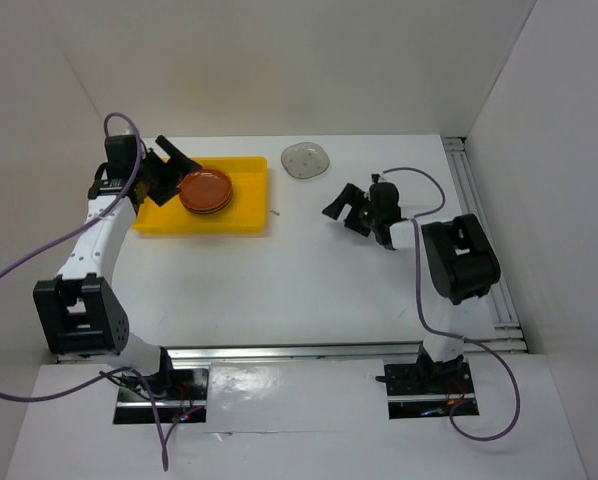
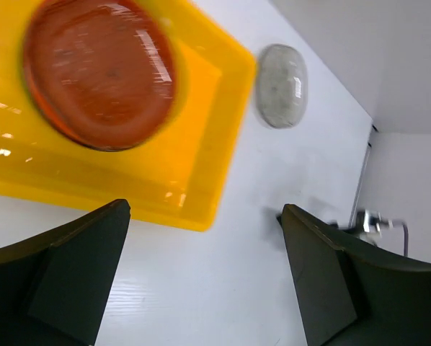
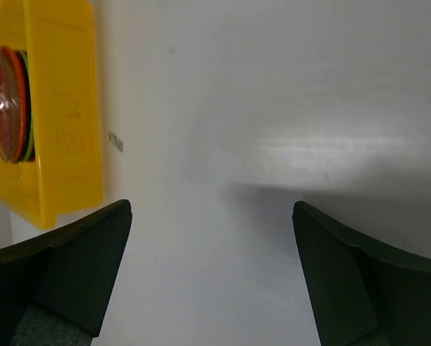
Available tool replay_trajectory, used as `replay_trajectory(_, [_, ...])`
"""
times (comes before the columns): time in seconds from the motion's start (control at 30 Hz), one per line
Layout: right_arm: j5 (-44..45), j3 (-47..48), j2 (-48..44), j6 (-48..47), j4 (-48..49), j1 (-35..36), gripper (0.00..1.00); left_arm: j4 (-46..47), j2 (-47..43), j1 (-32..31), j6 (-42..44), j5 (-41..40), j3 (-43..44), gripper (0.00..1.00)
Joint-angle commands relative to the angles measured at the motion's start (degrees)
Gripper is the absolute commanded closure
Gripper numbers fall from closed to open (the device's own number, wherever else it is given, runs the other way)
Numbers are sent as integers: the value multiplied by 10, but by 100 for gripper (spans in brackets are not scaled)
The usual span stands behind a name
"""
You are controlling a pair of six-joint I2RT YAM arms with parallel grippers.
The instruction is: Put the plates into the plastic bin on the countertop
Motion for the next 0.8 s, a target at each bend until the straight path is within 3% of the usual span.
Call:
replay_trajectory(0.0, [-3,101,61,12,60,-4,0,-52,-53,-65,44,-66,54,0])
replay_trajectory(0.2, [51,268,205,49,-6,-10,2,-82,-84,-155,61,-113,66,0])
replay_trajectory(0.3, [106,422,286,54,-144,-10,12,-82,-98,-169,66,-121,66,0])
replay_trajectory(0.37, [134,474,322,59,-194,-4,14,-82,-105,-169,66,-121,66,0])
replay_trajectory(0.5, [144,547,390,64,-254,-4,40,-93,-116,-169,66,-139,66,0])
replay_trajectory(0.53, [151,553,390,71,-260,-4,50,-93,-116,-169,66,-139,72,0])
replay_trajectory(0.57, [157,553,396,71,-267,-4,67,-93,-116,-169,66,-139,72,0])
replay_trajectory(0.6, [165,553,401,71,-267,-4,73,-93,-116,-169,66,-133,72,0])
replay_trajectory(0.77, [170,567,413,71,-285,-4,75,-93,-116,-169,66,-128,72,0])
